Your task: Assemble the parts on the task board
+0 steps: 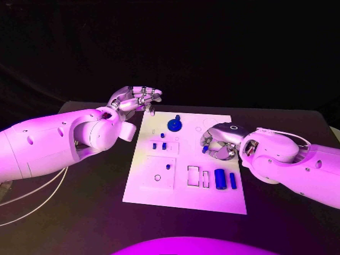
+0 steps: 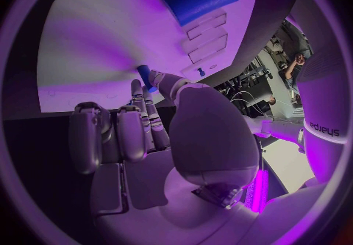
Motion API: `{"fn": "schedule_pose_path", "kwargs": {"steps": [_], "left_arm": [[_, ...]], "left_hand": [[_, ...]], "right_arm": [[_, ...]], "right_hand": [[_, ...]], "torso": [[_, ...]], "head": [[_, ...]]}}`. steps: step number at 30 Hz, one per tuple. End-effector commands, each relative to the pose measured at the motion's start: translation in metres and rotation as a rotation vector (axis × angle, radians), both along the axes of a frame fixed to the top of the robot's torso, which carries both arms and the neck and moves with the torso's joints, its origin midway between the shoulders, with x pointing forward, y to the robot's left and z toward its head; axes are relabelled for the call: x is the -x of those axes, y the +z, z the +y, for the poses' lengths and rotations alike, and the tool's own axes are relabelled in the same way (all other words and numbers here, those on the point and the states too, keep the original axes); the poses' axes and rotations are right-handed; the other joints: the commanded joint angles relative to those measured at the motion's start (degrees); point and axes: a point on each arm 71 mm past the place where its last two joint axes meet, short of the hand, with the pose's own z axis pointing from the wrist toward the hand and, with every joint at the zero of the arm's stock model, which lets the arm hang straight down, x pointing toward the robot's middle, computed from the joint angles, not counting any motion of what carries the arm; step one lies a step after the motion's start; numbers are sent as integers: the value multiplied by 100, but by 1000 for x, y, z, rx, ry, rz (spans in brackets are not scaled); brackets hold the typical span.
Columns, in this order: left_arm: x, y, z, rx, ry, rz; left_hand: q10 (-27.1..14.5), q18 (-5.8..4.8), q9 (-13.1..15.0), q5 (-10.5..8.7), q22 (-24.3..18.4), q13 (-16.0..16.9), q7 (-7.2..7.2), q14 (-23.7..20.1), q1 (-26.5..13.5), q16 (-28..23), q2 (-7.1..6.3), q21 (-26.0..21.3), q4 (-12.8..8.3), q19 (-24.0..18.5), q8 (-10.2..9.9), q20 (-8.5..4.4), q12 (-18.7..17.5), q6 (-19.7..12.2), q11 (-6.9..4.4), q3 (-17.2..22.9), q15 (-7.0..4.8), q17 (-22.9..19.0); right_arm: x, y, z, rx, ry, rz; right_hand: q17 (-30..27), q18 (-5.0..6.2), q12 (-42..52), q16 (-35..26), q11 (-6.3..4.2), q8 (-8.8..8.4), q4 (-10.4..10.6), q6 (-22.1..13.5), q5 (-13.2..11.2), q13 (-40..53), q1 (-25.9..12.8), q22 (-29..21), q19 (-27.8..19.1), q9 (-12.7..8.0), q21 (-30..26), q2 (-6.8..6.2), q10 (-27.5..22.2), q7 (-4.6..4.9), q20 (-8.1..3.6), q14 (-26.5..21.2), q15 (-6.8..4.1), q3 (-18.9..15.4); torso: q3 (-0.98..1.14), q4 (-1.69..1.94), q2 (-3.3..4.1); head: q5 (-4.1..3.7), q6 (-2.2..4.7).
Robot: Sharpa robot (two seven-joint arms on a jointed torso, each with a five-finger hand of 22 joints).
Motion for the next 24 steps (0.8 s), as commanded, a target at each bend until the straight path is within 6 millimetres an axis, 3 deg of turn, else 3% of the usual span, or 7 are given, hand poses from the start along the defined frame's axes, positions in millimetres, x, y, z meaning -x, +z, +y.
{"fn": "schedule_pose_path", "kwargs": {"steps": [1,15,22,24], "left_arm": [[0,1,-2,11,-17,-6],[0,1,-2,10,-17,-4],[0,1,-2,10,-17,-4],[0,1,-2,10,-17,-4]], "left_hand": [[-30,84,-7,8,-9,10,5,-28,30,-35,15,-26,-2,53,4,4,26,-49,-10,-31,1,-8],[-35,85,-7,8,-13,15,5,-30,33,-35,18,-32,-1,55,9,5,41,-48,-10,-33,1,-10],[-35,85,-7,8,-13,15,5,-30,33,-35,18,-32,-1,55,9,5,41,-48,-10,-33,1,-10],[-35,85,-7,8,-13,15,5,-30,33,-35,18,-32,-1,55,9,5,41,-48,-10,-33,1,-10]], "right_arm": [[-1,-3,-1,42,-5,-13],[0,-3,2,19,-10,-31],[1,-3,3,17,-24,-32],[1,-3,3,18,-28,-35]], "right_hand": [[14,57,28,0,-3,30,4,83,-31,-14,11,891,84,10,36,56,60,-4,-30,79,-29,53],[91,-17,256,53,-115,274,39,510,-46,26,8,1071,242,128,362,220,482,-85,-96,114,-114,112],[29,-6,191,31,-55,-86,74,-118,-73,-7,-131,1049,217,-11,302,-78,348,12,-82,100,-72,26],[31,-6,190,32,-61,-113,83,-175,-76,-9,-145,1051,218,-21,302,-104,340,12,-81,100,-77,19]], "torso": [[1,-4,-2],[3,-10,-4],[0,-4,-5],[1,-5,-3]], "head": [[-2,0],[-29,-11],[-37,-28],[-49,-8]]}}
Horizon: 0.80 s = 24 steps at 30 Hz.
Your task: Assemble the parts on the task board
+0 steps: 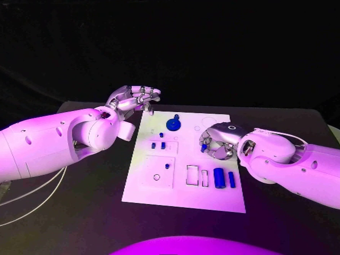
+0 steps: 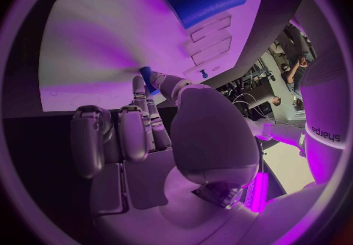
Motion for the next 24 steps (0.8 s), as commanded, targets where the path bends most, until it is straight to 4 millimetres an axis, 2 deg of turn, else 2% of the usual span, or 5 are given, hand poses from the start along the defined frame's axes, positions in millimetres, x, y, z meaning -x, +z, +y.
{"fn": "schedule_pose_path", "kwargs": {"steps": [1,5,15,18,24], "left_arm": [[0,1,-2,11,-17,-5],[0,1,-2,11,-17,-5],[0,1,-2,10,-16,-5],[0,1,-2,10,-16,-5],[0,1,-2,10,-16,-4]], "left_hand": [[-35,84,-7,8,-5,5,4,-30,33,-35,18,-33,-1,34,9,-16,19,-48,-10,-33,1,-5],[-35,84,-7,8,-5,5,4,-30,33,-35,18,-33,-1,34,9,-16,19,-48,-10,-33,1,-5],[-35,84,-7,8,-5,5,4,-30,33,-35,18,-33,-1,34,9,-16,19,-48,-10,-33,1,-5],[-35,84,-7,8,-5,5,4,-30,33,-35,18,-33,-1,34,9,-16,19,-48,-10,-33,1,-5],[-45,85,-7,7,-10,10,5,-34,33,-34,21,-41,2,37,13,-15,36,-50,-9,-38,2,-9]], "right_arm": [[0,0,0,7,-16,-19],[0,1,1,8,-18,-22],[1,0,2,10,-13,-16],[1,0,2,7,-14,-19],[1,2,3,-15,-16,-31]], "right_hand": [[-1,-7,-17,8,0,-39,16,-73,-21,-6,4,1052,199,-18,-20,-82,-27,-1,-18,100,7,-23],[3,-6,-18,11,-3,-58,29,-116,-27,-7,-21,1053,199,-23,-22,-120,-36,1,-17,101,7,-40],[16,-10,1,21,-14,-3,64,-32,-23,-1,-46,1064,208,1,-4,-106,-11,-22,-22,106,-2,-39],[35,-13,30,32,-33,83,84,115,-19,10,-34,1074,216,37,11,-52,30,-56,-31,112,-16,-13],[74,-33,119,59,-70,275,157,464,13,48,3,1122,258,121,96,210,179,-95,-56,125,-47,71]], "torso": [[-3,3,3],[-4,5,5],[-3,3,5],[-3,2,5],[1,0,4]], "head": [[-14,16],[-16,-1],[-12,0],[-13,-3],[-10,-19]]}}
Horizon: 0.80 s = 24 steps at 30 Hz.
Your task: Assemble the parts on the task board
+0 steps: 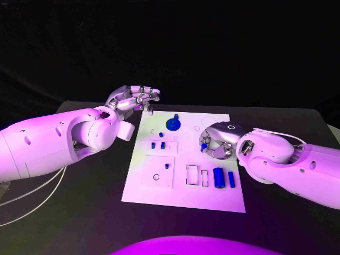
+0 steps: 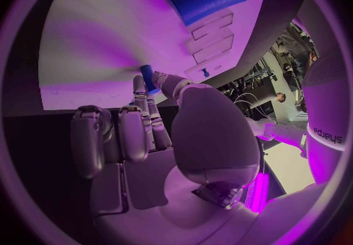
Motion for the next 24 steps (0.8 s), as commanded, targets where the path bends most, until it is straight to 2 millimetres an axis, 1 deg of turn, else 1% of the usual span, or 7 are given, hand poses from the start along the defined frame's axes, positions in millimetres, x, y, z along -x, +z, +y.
{"fn": "schedule_pose_path", "kwargs": {"steps": [1,3,7,16,19,22,24], "left_arm": [[0,1,-2,10,-17,-5],[0,1,-3,10,-17,-5],[0,1,-2,10,-17,-5],[0,1,-2,9,-14,-4],[0,1,-1,8,-13,-4],[-1,1,-1,8,-11,-3],[-1,0,-1,7,-10,-3]], "left_hand": [[-45,85,-7,7,-5,5,5,-34,33,-34,21,-19,2,37,13,-15,36,-50,-9,-38,2,-10],[-45,85,-7,7,-5,5,5,-34,33,-34,21,-19,2,37,13,-15,36,-50,-9,-38,2,-10],[-47,85,-6,8,-6,7,4,-34,39,-34,26,-21,0,38,15,-15,42,-49,-11,-35,2,-10],[-48,86,-6,8,-7,8,3,-34,45,-33,29,-23,-3,39,16,-15,46,-49,-12,-33,1,-11],[-50,86,-6,7,-8,9,2,-35,49,-33,31,-24,-5,40,17,-15,49,-49,-12,-32,0,-12],[-50,86,-6,7,-8,9,2,-35,49,-33,31,-24,-5,40,17,-15,49,-49,-12,-32,0,-12],[-50,86,-6,7,-8,9,2,-35,49,-33,31,-24,-5,40,17,-15,49,-49,-12,-32,0,-12]], "right_arm": [[0,1,1,-12,-1,-20],[0,1,1,-16,-2,-23],[0,2,2,-21,-7,-27],[0,3,0,-34,-24,-40],[1,4,-1,-52,-29,-43],[4,8,-3,-92,-39,-38],[7,11,-4,-120,-44,-36]], "right_hand": [[12,-33,46,32,-18,82,26,136,15,16,19,1120,257,41,32,147,74,-27,-60,127,-55,22],[16,-38,67,36,-39,131,21,202,-13,26,45,1133,268,70,54,205,115,-52,-74,129,-72,30],[16,-40,72,37,-45,146,22,219,-22,29,49,1138,272,80,63,224,128,-59,-79,130,-77,30],[30,-44,80,45,-63,203,7,279,-28,36,78,1148,280,120,78,274,155,-82,-94,134,-92,34],[30,-46,82,46,-69,218,-11,290,-22,37,99,1154,284,133,88,282,164,-87,-99,134,-98,37],[29,-51,82,46,-73,228,-35,291,-10,38,126,1165,293,145,109,293,171,-85,-104,134,-102,47],[35,-52,81,49,-74,232,-46,289,-6,38,138,1166,295,149,112,294,173,-83,-106,135,-104,51]], "torso": [[5,-3,0],[4,-1,1],[-1,0,-2],[-2,2,0],[3,3,-3],[3,2,-9],[3,2,-11]], "head": [[4,-12],[-2,-4],[-3,-16],[-11,-7],[-16,-16],[-27,12],[-27,15]]}}
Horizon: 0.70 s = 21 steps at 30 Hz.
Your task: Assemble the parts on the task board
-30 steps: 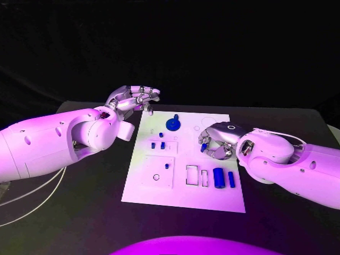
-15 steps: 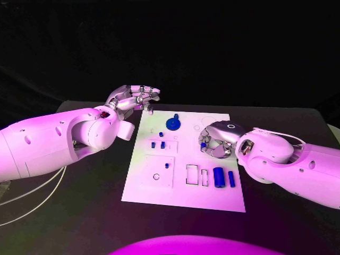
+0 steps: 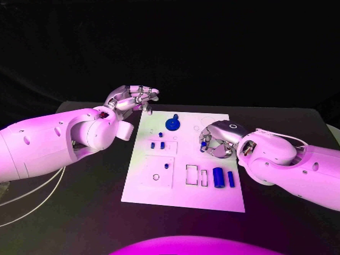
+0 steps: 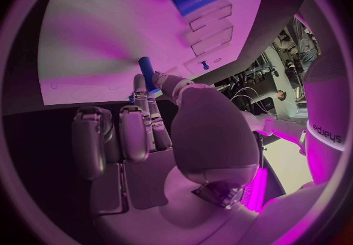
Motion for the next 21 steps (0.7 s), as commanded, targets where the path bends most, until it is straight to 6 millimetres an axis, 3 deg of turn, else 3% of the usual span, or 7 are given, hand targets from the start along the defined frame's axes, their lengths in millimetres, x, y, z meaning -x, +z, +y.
{"fn": "schedule_pose_path", "kwargs": {"steps": [1,12,16,21], "left_arm": [[0,1,-2,10,-14,-4],[-2,0,-3,10,-13,-3],[-3,-1,-4,13,-13,-1],[-5,-2,-5,15,-14,-1]], "left_hand": [[-29,86,-6,7,-9,5,2,-35,27,-33,9,-24,-5,40,17,-15,24,-49,9,-32,0,-7],[-29,86,-6,7,-9,5,2,-35,27,-33,9,-24,-5,40,17,-15,24,-49,9,-32,0,-7],[-29,86,-6,7,-9,5,2,-35,27,-33,9,-24,-5,40,17,-15,24,-49,9,-32,0,-7],[-29,86,-6,7,-9,5,2,-35,27,-33,9,-24,-5,40,17,-15,24,-49,9,-32,0,-7]], "right_arm": [[3,8,-1,-79,-23,-9],[18,29,6,-202,5,-20],[26,31,17,-223,39,-13],[38,26,43,-241,108,7]], "right_hand": [[10,-52,32,24,5,35,-27,40,43,10,31,1168,276,70,18,39,42,7,-46,154,-40,0],[14,-53,34,27,10,49,-33,49,30,11,24,1170,277,83,20,27,56,16,-49,156,-40,-13],[15,-52,35,27,9,52,-34,52,28,12,25,1170,277,86,19,28,60,16,-49,156,-39,-14],[16,-51,35,28,9,54,-34,52,27,12,25,1167,274,87,12,28,62,16,-49,156,-39,-14]], "torso": [[2,-5,-8],[0,-14,-20],[2,-17,-33],[-11,-22,-44]], "head": [[4,26],[54,37],[121,48],[226,55]]}}
